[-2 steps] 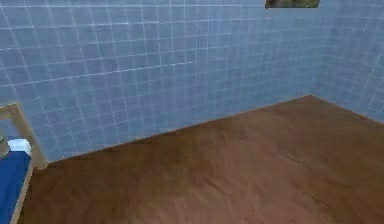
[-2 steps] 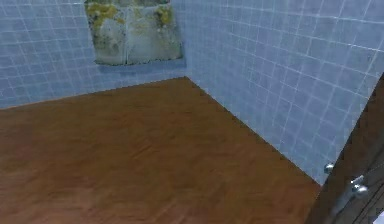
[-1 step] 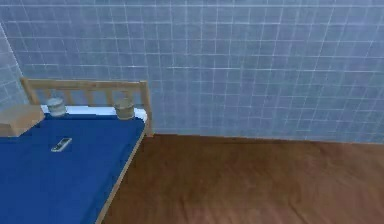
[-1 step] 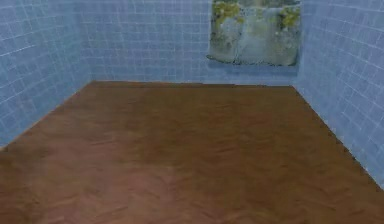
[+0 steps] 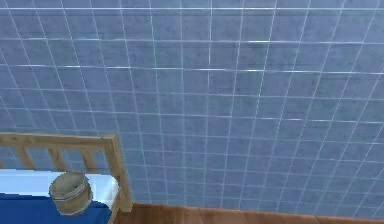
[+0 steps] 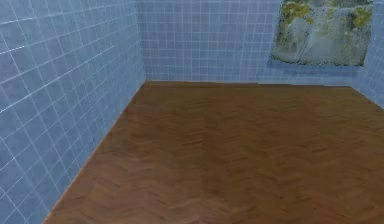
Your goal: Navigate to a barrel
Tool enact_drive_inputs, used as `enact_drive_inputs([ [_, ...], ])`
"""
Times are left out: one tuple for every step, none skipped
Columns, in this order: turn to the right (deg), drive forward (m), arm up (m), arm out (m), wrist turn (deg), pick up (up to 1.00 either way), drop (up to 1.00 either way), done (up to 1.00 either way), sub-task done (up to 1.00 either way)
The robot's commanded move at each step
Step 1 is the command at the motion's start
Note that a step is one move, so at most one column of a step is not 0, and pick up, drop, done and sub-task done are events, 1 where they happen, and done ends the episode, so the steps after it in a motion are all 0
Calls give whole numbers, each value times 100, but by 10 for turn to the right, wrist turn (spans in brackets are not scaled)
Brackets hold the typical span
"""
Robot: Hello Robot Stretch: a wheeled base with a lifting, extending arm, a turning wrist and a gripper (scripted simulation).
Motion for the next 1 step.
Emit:
enact_drive_inputs([
  [0,10,0,0,0,0,0,0,0],
])
